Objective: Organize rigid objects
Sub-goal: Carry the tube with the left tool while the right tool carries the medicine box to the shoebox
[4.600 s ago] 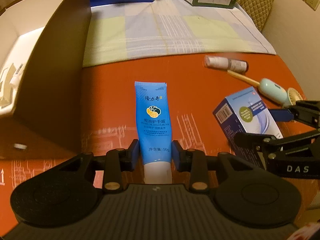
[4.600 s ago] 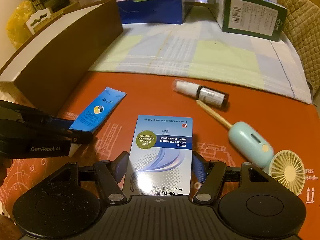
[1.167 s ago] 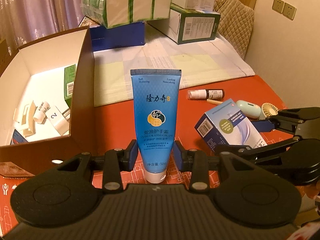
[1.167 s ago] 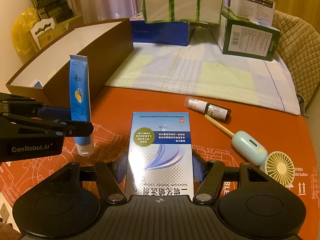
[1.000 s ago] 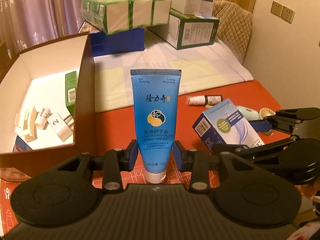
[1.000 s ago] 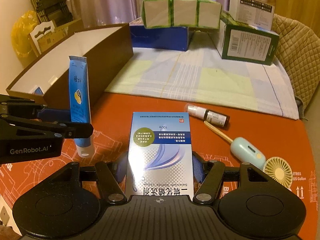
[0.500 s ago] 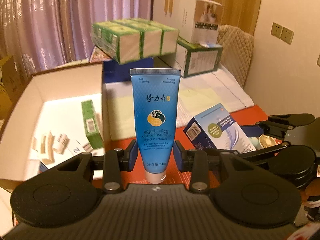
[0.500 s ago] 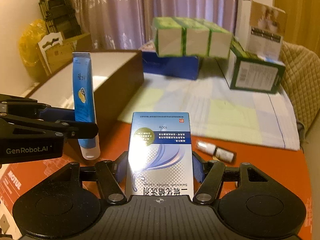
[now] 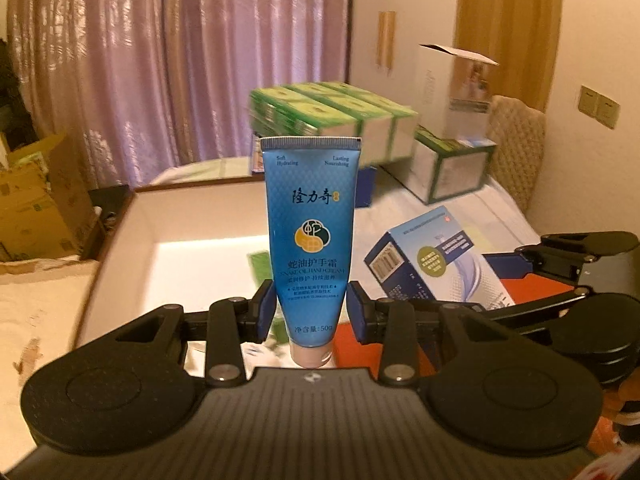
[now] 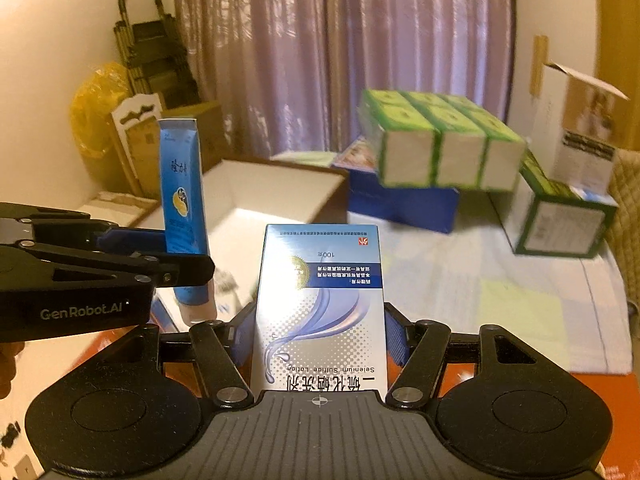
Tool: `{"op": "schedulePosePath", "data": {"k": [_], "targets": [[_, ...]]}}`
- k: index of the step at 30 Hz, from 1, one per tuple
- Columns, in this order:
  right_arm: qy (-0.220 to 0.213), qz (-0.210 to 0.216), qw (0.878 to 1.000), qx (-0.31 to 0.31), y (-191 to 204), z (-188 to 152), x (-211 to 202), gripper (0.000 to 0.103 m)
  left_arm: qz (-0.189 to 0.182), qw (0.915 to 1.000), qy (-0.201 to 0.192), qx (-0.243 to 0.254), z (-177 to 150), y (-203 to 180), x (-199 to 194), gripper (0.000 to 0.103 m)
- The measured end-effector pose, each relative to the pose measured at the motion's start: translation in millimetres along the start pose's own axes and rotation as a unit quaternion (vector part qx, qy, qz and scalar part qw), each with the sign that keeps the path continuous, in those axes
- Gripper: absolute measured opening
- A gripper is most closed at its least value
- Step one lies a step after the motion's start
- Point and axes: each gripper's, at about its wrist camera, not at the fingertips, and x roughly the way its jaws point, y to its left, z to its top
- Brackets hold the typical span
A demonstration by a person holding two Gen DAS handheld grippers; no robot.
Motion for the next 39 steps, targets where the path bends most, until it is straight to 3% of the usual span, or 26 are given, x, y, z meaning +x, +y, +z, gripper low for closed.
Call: {"op": "schedulePosePath", "data": {"k": [13,22,39], "targets": [[-0.006,0.027,1.000,-0.004,52,49,62,0.061,0.050,0.9985,0.021,-0.003,16,94,22,0.033],[0.014,0.018,1.000,0.009,75,69,127,0.061,0.035,0.9973,0.065,0.007,20,140,75,0.033],[0.055,0.004,0.997,0.059,58,89,219,0.061,-0.005,0.9888,0.141,0.049,32,186,181,0.033]]}}
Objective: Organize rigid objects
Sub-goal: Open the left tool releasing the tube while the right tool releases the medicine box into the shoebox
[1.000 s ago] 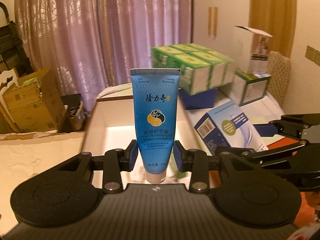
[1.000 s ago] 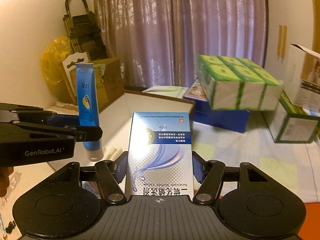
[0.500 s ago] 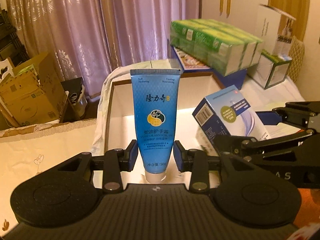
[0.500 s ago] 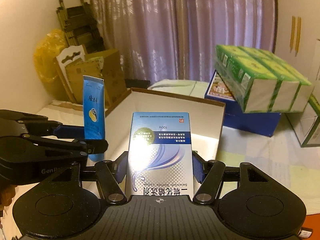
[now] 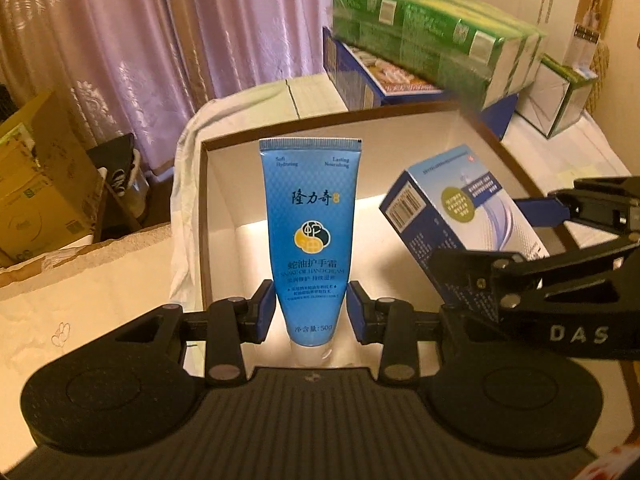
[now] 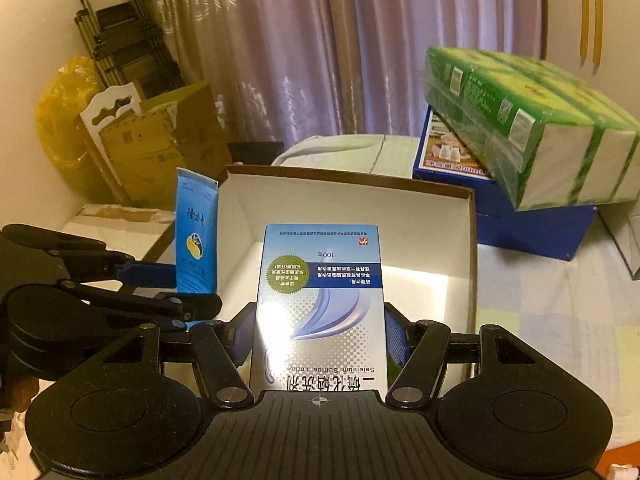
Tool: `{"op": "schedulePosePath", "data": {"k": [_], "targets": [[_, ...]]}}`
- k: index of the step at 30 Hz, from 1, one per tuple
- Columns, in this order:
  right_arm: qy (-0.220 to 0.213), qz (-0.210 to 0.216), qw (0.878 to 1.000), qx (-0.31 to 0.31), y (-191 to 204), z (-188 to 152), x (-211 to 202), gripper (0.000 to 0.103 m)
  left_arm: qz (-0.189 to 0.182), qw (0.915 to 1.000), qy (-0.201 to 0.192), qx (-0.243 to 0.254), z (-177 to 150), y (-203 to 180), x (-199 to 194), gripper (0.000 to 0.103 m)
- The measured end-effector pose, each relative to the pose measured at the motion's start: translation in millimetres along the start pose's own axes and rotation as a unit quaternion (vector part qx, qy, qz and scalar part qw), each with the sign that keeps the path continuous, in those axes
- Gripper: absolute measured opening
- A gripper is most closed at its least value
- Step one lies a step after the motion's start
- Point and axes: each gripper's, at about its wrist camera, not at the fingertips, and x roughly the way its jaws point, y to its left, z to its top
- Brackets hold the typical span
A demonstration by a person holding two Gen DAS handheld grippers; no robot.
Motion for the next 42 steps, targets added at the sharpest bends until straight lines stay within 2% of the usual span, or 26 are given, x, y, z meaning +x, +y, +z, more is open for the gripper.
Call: {"op": "schedulePosePath", "data": {"k": [5,10,24,42], "targets": [[0.009,0.000,1.000,0.014,-4,8,15,0.062,-0.004,1.0000,0.009,-0.002,5,6,17,0.037],[0.013,-0.009,1.000,0.006,-8,10,17,0.069,-0.010,0.9999,0.003,0.002,5,6,16,0.044],[0.017,-0.011,1.000,0.007,-12,0,9,0.071,-0.023,0.9996,0.010,-0.011,-6,-1,8,0.044],[-0.010,0.000,1.000,0.017,-8,-19,-49,0.071,-0.034,0.9984,-0.007,-0.044,-28,-16,-53,0.044]]}}
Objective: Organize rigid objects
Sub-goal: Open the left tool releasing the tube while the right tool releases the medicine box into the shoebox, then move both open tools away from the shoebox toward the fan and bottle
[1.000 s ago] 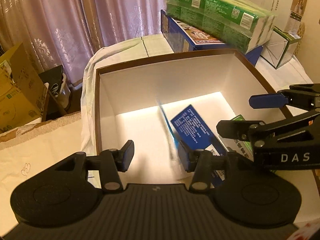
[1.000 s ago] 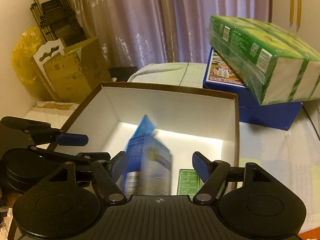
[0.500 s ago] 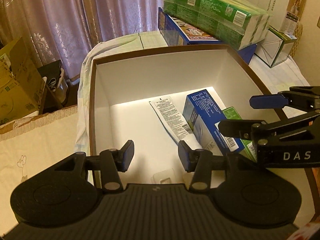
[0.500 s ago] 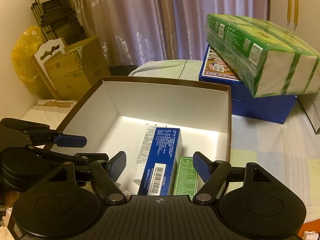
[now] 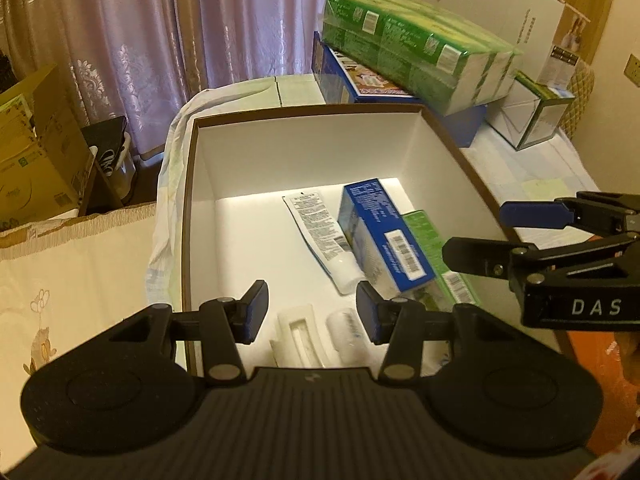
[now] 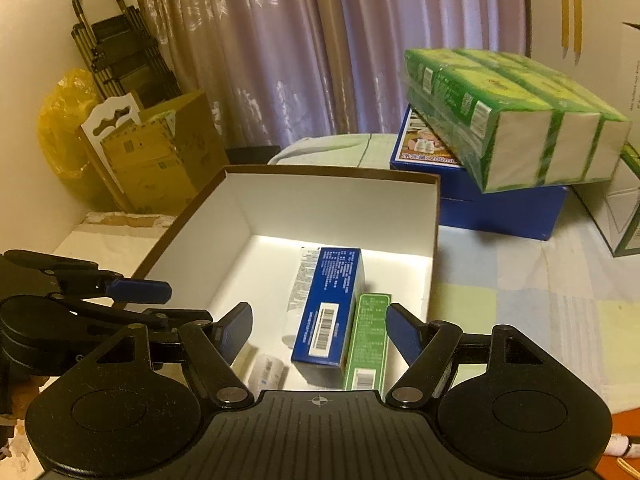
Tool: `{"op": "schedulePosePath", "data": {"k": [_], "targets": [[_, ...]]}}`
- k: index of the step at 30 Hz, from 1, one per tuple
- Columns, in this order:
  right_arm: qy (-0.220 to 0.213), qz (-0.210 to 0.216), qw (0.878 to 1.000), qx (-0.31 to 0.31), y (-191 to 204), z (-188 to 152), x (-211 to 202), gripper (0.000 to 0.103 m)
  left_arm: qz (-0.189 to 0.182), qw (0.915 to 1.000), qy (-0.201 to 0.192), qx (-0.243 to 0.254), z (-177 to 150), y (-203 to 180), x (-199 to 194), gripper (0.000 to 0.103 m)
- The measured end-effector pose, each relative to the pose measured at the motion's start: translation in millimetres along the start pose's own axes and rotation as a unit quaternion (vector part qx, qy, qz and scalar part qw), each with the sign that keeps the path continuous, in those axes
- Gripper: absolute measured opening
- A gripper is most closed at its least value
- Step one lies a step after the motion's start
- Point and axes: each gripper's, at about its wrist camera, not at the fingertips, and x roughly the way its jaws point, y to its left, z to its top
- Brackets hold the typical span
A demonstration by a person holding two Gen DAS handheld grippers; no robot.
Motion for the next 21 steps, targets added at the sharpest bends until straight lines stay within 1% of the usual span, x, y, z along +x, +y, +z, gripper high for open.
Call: {"op": "schedulePosePath", "data": {"k": [10,13,21], "targets": [[-0.022,0.007,1.000,0.014,-1,-21,-53,0.071,-0.011,0.9996,-0.014,-0.021,-22,-25,-46,0.044],[-0.026,0.009,0.999,0.018,-2,-29,-67,0.071,-0.015,0.9994,-0.023,-0.021,-30,-35,-60,0.044],[-0.033,0.016,0.999,0.024,-2,-51,-99,0.071,-0.023,0.9991,-0.030,-0.017,-51,-59,-86,0.044]]}}
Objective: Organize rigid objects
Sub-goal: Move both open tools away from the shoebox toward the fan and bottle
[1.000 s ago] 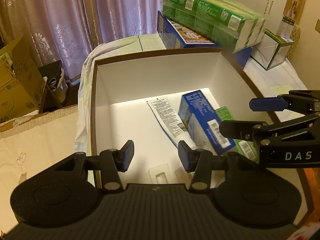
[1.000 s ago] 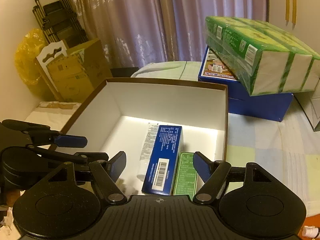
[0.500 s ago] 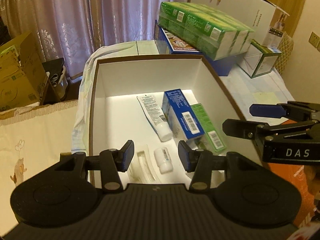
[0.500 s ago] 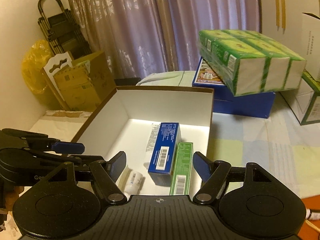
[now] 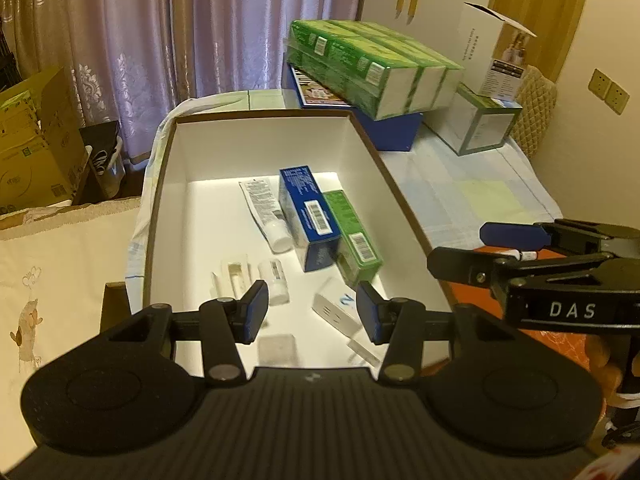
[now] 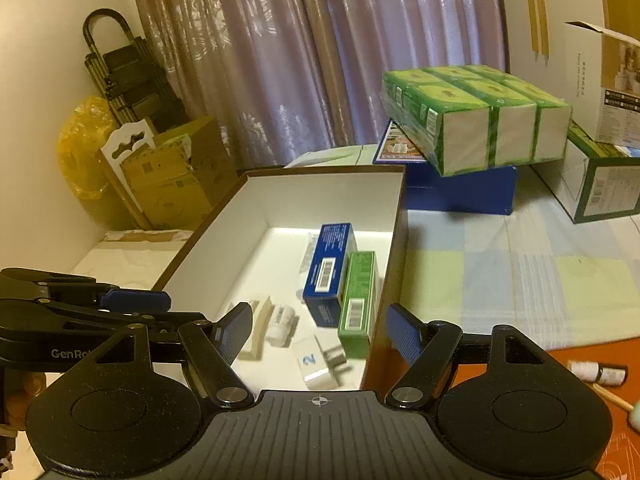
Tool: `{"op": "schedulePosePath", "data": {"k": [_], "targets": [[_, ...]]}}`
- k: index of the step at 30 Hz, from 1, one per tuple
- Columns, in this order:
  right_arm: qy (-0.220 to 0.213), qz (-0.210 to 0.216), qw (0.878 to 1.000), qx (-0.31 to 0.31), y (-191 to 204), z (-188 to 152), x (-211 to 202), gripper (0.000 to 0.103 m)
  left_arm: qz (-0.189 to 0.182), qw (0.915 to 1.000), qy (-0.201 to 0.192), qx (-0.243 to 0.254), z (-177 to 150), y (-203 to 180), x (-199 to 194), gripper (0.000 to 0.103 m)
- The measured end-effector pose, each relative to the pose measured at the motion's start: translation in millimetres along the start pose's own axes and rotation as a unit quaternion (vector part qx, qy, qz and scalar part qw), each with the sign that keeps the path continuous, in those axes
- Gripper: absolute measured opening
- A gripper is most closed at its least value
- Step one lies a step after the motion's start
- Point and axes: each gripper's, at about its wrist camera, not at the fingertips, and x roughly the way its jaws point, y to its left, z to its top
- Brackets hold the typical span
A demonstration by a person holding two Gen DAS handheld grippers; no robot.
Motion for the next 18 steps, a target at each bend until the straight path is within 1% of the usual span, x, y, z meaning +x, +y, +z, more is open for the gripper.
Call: {"op": "schedulePosePath", "data": {"k": [5,9,13,18], "targets": [[0.005,0.006,1.000,-0.001,-4,-17,-19,0.071,-0.004,1.0000,-0.001,-0.008,-17,-16,-13,0.044],[0.012,0.009,1.000,-0.008,-10,-33,-34,0.071,-0.009,0.9999,0.009,-0.011,-35,-30,-18,0.044],[0.020,0.008,1.000,-0.009,-21,-47,-49,0.071,-0.013,0.9996,0.020,-0.015,-48,-47,-20,0.044],[0.028,0.006,1.000,-0.005,-38,-61,-67,0.071,-0.022,0.9993,0.023,-0.019,-59,-72,-20,0.044]]}}
